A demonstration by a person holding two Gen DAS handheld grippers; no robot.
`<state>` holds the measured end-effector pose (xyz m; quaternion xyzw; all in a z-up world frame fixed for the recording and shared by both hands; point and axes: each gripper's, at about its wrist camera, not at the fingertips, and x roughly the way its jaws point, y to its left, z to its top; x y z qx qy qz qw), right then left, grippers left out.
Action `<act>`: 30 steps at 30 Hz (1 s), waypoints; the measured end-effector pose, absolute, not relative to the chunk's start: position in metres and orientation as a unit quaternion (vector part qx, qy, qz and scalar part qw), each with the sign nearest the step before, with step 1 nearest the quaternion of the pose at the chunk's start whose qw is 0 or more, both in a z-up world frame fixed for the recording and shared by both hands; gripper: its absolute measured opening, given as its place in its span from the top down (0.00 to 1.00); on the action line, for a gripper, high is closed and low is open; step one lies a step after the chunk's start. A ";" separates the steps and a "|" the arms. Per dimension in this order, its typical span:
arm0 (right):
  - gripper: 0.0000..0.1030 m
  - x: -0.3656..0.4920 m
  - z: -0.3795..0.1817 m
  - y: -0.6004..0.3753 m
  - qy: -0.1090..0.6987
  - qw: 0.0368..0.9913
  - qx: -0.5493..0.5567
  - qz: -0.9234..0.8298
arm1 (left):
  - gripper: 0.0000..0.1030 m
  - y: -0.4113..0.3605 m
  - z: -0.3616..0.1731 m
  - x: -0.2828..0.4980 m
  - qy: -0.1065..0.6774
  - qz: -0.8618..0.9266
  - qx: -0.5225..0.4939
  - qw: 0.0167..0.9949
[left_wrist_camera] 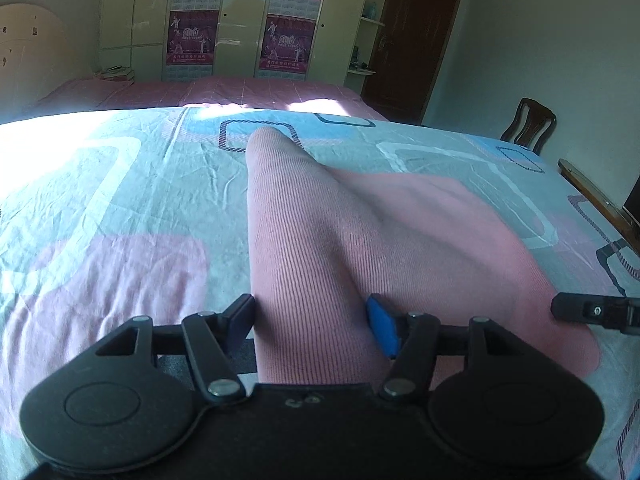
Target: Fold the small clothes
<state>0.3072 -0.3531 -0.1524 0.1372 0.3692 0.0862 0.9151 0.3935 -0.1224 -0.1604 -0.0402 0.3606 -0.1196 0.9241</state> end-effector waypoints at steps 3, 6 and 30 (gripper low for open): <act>0.70 0.303 -0.173 -0.350 0.393 0.913 0.097 0.052 | 0.41 -0.123 -0.163 0.393 0.359 -0.120 -0.039 0.925; 0.78 0.302 -0.186 -0.366 0.407 0.901 0.141 0.049 | 0.39 -0.122 -0.164 0.393 0.364 -0.125 -0.041 0.922; 0.78 0.436 -0.176 -0.298 0.326 0.945 0.016 0.039 | 0.63 -0.126 -0.161 0.450 0.329 -0.118 -0.010 0.937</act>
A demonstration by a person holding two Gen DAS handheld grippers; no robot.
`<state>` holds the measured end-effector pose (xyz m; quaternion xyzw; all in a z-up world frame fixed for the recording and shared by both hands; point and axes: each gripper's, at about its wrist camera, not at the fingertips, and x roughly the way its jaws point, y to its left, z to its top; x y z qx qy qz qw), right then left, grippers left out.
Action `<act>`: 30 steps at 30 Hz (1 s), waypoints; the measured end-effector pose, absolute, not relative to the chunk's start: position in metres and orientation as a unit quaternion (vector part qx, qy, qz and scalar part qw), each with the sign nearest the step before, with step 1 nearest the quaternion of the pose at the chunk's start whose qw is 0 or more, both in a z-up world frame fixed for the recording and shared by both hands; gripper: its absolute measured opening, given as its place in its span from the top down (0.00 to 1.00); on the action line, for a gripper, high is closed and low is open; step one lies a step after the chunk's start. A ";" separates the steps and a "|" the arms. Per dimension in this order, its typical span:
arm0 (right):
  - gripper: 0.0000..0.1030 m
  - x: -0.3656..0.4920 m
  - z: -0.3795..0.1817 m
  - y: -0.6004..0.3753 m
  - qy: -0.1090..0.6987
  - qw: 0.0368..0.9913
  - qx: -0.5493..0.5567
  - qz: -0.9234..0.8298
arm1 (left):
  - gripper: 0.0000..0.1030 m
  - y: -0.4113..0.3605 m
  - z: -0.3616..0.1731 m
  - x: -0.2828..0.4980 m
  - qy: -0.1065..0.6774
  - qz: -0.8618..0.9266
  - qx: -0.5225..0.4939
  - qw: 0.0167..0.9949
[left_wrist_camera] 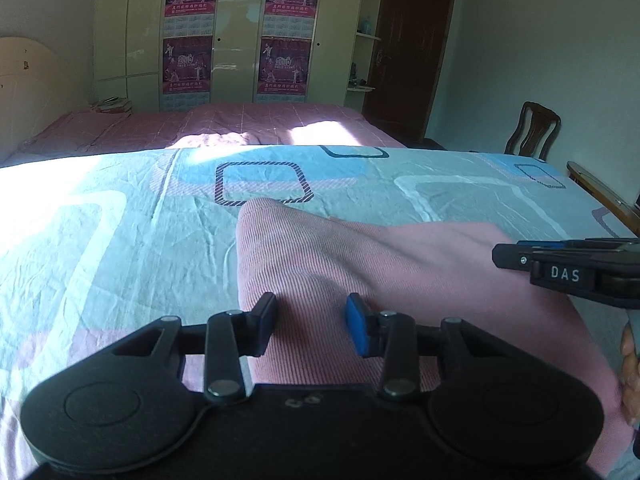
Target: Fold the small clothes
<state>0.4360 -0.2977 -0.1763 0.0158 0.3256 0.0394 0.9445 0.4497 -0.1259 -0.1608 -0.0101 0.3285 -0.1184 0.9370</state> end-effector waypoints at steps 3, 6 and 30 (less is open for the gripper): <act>0.78 0.450 -0.200 -0.312 0.341 0.939 0.026 0.034 | 0.62 -0.127 -0.157 0.454 0.332 -0.124 -0.004 0.935; 0.78 0.449 -0.190 -0.311 0.328 0.944 0.021 0.034 | 0.62 -0.127 -0.146 0.464 0.322 -0.126 -0.003 0.938; 0.77 0.445 -0.172 -0.319 0.322 0.944 0.047 0.049 | 0.48 -0.137 -0.142 0.478 0.357 -0.090 0.017 0.930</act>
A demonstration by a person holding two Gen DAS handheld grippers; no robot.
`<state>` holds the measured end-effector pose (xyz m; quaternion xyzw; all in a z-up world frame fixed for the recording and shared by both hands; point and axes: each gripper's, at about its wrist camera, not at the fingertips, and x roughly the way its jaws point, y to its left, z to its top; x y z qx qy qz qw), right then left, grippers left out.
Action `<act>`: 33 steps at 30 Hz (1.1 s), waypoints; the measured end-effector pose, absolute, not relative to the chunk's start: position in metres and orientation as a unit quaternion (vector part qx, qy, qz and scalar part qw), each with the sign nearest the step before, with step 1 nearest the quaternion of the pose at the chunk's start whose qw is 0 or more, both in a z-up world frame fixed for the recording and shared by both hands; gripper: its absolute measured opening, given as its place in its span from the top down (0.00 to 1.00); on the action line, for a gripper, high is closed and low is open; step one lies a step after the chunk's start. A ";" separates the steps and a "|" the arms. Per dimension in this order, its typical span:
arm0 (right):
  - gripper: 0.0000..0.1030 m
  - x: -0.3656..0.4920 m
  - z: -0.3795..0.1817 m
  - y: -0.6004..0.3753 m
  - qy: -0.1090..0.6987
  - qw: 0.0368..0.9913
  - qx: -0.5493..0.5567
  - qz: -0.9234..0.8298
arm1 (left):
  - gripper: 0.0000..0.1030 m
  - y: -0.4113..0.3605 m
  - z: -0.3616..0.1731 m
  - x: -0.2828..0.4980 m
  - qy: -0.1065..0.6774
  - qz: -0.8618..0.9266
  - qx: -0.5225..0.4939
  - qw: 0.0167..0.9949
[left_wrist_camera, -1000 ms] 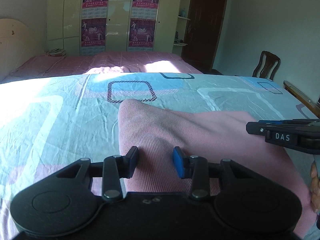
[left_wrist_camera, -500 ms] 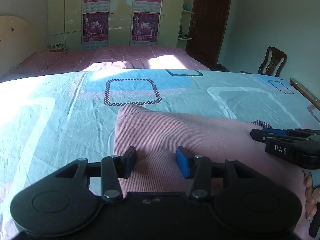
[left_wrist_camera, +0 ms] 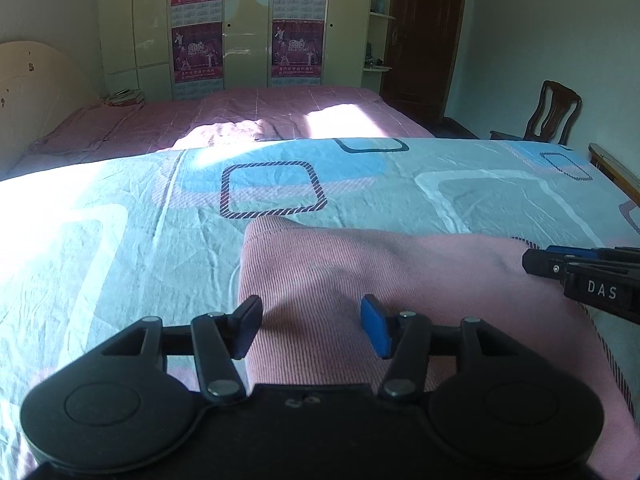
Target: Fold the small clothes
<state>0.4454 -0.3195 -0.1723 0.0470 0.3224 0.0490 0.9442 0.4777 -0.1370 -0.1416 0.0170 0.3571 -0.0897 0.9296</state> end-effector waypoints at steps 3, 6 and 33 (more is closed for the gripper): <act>0.77 0.426 -0.160 -0.315 0.310 0.948 0.038 0.061 | 0.45 -0.137 -0.130 0.463 0.344 -0.094 0.021 0.934; 0.77 0.408 -0.154 -0.310 0.305 0.949 0.032 0.072 | 0.44 -0.137 -0.123 0.447 0.337 -0.098 0.024 0.936; 0.77 0.298 -0.167 -0.304 0.336 0.941 0.029 0.015 | 0.42 -0.130 -0.134 0.368 0.367 -0.149 0.050 0.917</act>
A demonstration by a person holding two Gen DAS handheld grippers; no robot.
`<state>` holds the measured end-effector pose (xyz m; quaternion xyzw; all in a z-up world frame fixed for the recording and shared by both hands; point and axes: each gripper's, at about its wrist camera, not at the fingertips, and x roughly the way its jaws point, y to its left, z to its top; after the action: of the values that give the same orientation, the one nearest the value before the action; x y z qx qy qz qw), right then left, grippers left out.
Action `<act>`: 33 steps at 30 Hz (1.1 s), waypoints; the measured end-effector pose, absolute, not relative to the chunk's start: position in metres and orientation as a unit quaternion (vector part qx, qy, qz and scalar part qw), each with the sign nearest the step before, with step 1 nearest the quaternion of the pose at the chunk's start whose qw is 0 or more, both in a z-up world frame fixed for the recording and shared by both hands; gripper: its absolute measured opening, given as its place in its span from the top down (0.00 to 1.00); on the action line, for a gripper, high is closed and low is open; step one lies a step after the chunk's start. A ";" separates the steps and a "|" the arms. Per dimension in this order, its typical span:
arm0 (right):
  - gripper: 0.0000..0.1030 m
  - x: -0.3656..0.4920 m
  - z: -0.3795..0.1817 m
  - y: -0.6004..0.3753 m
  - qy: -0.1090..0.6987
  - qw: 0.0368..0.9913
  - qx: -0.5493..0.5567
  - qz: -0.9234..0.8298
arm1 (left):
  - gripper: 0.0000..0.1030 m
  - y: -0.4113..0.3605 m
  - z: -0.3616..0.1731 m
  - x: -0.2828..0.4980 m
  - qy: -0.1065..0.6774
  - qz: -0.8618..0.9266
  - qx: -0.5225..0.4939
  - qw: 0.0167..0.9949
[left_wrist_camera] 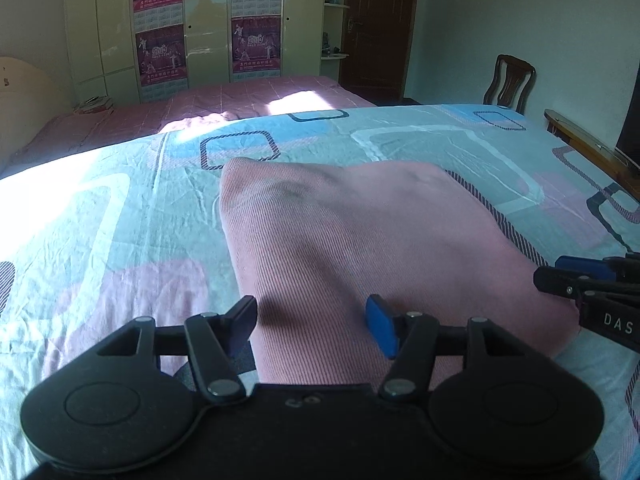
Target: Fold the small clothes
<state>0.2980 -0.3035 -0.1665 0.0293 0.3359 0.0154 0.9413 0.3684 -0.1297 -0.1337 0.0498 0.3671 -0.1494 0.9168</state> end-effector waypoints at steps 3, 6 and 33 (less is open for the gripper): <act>0.77 0.285 -0.177 -0.295 0.352 0.936 0.011 0.005 | 0.42 -0.130 -0.140 0.364 0.369 -0.155 0.056 0.915; 0.77 0.286 -0.197 -0.300 0.378 0.925 0.015 -0.022 | 0.42 -0.130 -0.142 0.366 0.370 -0.159 0.059 0.913; 0.27 0.337 -0.152 -0.344 0.370 0.922 0.107 0.045 | 0.12 -0.119 -0.117 0.406 0.386 -0.106 0.022 0.916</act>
<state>0.3372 -0.3436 -0.1518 0.1067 0.3698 0.0447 0.9219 0.4065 -0.1187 -0.1170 0.0221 0.3859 -0.1055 0.9162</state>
